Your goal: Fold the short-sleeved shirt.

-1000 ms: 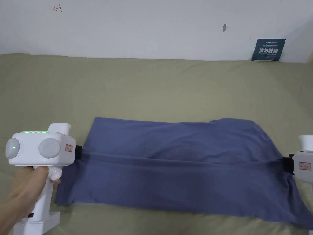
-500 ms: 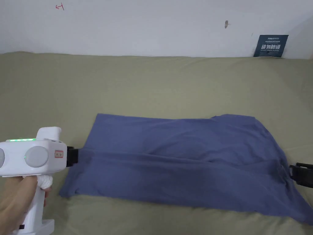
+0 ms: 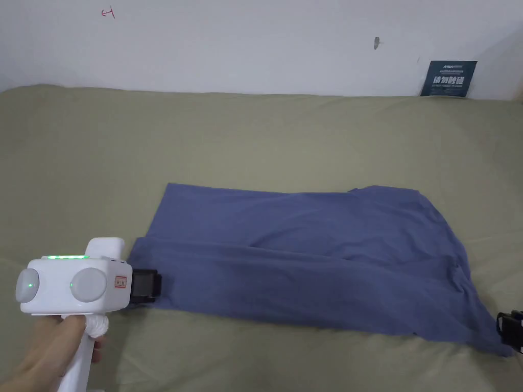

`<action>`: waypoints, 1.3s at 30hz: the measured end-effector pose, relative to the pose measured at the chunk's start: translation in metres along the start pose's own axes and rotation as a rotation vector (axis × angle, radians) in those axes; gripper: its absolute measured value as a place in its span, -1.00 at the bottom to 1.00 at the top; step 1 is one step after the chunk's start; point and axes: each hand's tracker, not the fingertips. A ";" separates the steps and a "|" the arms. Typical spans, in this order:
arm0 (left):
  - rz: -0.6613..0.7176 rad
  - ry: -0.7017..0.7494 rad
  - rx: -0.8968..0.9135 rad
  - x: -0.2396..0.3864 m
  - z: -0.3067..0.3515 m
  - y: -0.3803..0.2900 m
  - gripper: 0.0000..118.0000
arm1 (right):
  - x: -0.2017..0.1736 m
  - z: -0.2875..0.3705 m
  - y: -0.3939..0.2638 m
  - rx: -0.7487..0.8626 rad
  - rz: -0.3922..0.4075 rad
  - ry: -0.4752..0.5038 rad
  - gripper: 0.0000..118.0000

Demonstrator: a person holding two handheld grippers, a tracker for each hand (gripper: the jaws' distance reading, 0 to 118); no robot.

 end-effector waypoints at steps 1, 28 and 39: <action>0.003 -0.008 -0.022 0.000 -0.006 -0.001 0.80 | -0.002 -0.001 0.000 0.000 0.004 0.000 -1.00; -0.003 -0.042 0.022 0.004 0.041 -0.022 -0.82 | 0.002 -0.008 0.003 -0.075 0.064 0.020 -0.93; 0.010 -0.058 -0.012 -0.020 0.075 -0.107 -0.82 | -0.003 0.050 -0.067 -0.094 0.068 0.062 -0.93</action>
